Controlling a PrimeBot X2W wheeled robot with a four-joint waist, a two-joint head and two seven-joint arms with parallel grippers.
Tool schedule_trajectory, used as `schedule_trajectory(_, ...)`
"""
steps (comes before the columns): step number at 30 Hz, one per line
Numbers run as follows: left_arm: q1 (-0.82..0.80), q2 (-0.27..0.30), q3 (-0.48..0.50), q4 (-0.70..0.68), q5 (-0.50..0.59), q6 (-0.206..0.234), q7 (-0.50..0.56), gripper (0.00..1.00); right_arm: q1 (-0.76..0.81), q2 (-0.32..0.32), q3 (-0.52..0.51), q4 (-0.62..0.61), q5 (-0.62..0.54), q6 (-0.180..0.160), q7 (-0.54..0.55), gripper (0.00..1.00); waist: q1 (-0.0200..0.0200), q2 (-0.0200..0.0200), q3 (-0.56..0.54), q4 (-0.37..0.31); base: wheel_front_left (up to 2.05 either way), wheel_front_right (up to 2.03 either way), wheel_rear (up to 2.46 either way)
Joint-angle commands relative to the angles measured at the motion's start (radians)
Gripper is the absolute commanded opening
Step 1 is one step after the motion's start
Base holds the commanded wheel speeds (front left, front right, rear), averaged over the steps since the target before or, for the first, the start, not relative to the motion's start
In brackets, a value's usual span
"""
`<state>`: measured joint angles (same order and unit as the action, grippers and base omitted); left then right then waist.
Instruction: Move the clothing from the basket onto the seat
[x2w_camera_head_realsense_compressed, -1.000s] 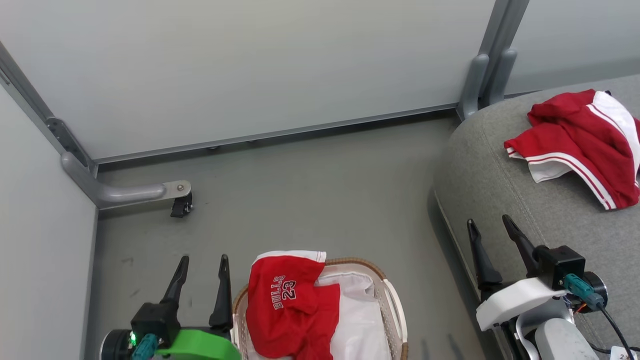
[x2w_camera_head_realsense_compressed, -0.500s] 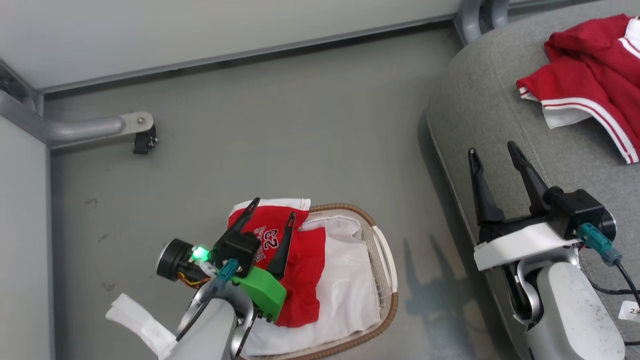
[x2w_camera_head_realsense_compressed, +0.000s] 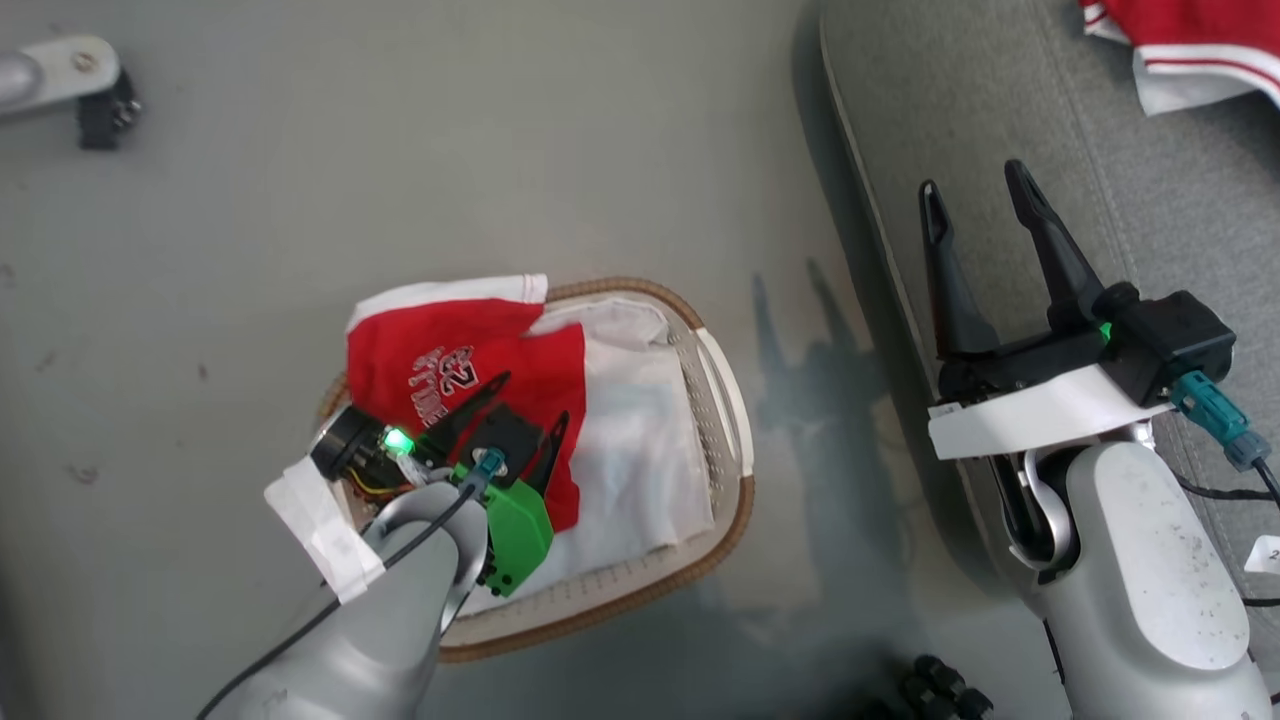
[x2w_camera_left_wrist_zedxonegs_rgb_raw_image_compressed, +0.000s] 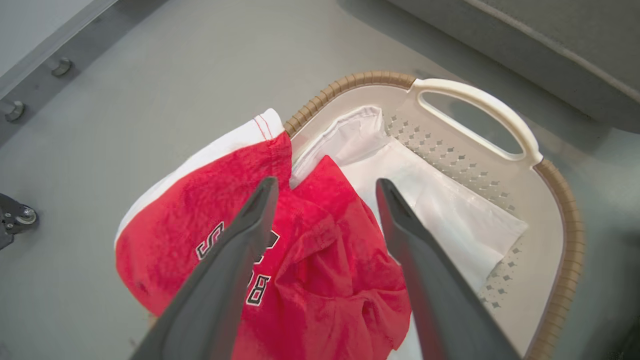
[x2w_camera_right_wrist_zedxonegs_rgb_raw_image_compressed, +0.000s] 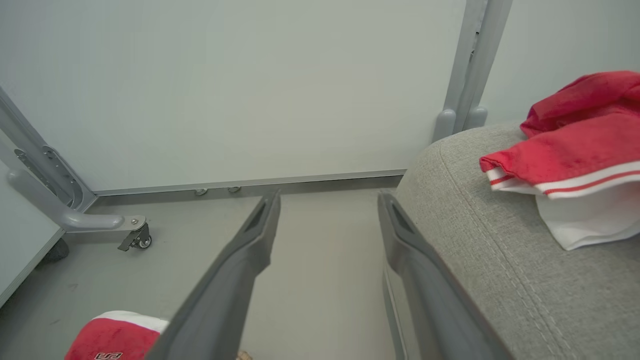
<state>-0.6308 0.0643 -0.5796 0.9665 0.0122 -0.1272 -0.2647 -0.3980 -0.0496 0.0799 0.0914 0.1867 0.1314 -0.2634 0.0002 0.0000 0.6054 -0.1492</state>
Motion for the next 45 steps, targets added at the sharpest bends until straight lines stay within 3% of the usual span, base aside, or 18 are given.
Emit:
schedule_trajectory(1,-0.040,0.008,-0.005,0.017,-0.004,-0.004,0.001,1.00,-0.017,-0.002,-0.001,-0.006,0.001,-0.001,-0.002,1.00,-0.0002,0.0000,0.152,-0.083,0.00,0.00,0.00)
schedule_trajectory(10,-0.154,0.015,-0.013,0.177,-0.036,0.000,0.005,1.00,-0.053,-0.001,0.018,-0.020,0.024,-0.001,-0.002,1.00,-0.0002,0.0000,0.251,-0.111,0.00,0.00,0.00)
schedule_trajectory(18,-0.216,0.047,0.017,0.275,-0.059,0.077,0.027,1.00,-0.073,-0.002,0.047,-0.029,0.040,-0.001,-0.002,1.00,-0.0002,0.0000,0.305,-0.136,0.00,0.00,0.00)
schedule_trajectory(22,-0.221,0.049,0.015,0.295,-0.067,0.092,0.061,1.00,-0.077,-0.002,0.053,-0.025,0.047,-0.001,-0.002,1.00,-0.0002,0.0000,0.315,-0.143,0.00,0.00,0.00)
schedule_trajectory(23,-0.219,0.048,0.017,0.299,-0.071,0.091,0.065,0.93,-0.077,-0.002,0.054,-0.023,0.047,-0.001,-0.002,1.00,-0.0002,0.0000,0.316,-0.144,0.00,0.00,0.00)
schedule_trajectory(24,-0.216,0.046,0.018,0.302,-0.076,0.089,0.071,0.45,-0.077,-0.002,0.054,-0.022,0.047,-0.001,-0.002,1.00,-0.0002,0.0000,0.316,-0.145,0.00,0.00,0.00)
schedule_trajectory(25,-0.213,0.043,0.017,0.304,-0.079,0.088,0.073,0.29,-0.076,-0.002,0.055,-0.020,0.048,-0.001,-0.002,1.00,-0.0002,0.0000,0.316,-0.145,0.00,0.00,0.00)
schedule_trajectory(26,-0.211,0.040,0.015,0.306,-0.081,0.087,0.073,0.00,-0.076,-0.002,0.056,-0.019,0.049,-0.001,-0.002,1.00,-0.0002,0.0000,0.315,-0.146,0.00,0.00,0.00)
schedule_trajectory(37,-0.154,0.006,-0.004,0.291,-0.104,0.066,0.015,0.00,-0.064,-0.002,0.054,0.017,0.030,-0.001,-0.002,1.00,-0.0002,0.0000,0.219,-0.123,0.00,0.00,0.00)
schedule_trajectory(42,-0.102,-0.003,-0.054,0.224,-0.082,0.057,-0.002,0.00,-0.029,-0.002,0.043,0.038,0.008,-0.001,-0.002,1.00,-0.0002,0.0000,0.124,-0.092,0.00,0.00,0.00)
schedule_trajectory(45,-0.060,-0.004,-0.066,0.114,-0.079,0.052,-0.001,0.00,-0.011,-0.002,0.033,0.050,-0.012,-0.001,-0.002,1.00,-0.0002,0.0000,0.059,-0.067,0.00,0.00,0.00)
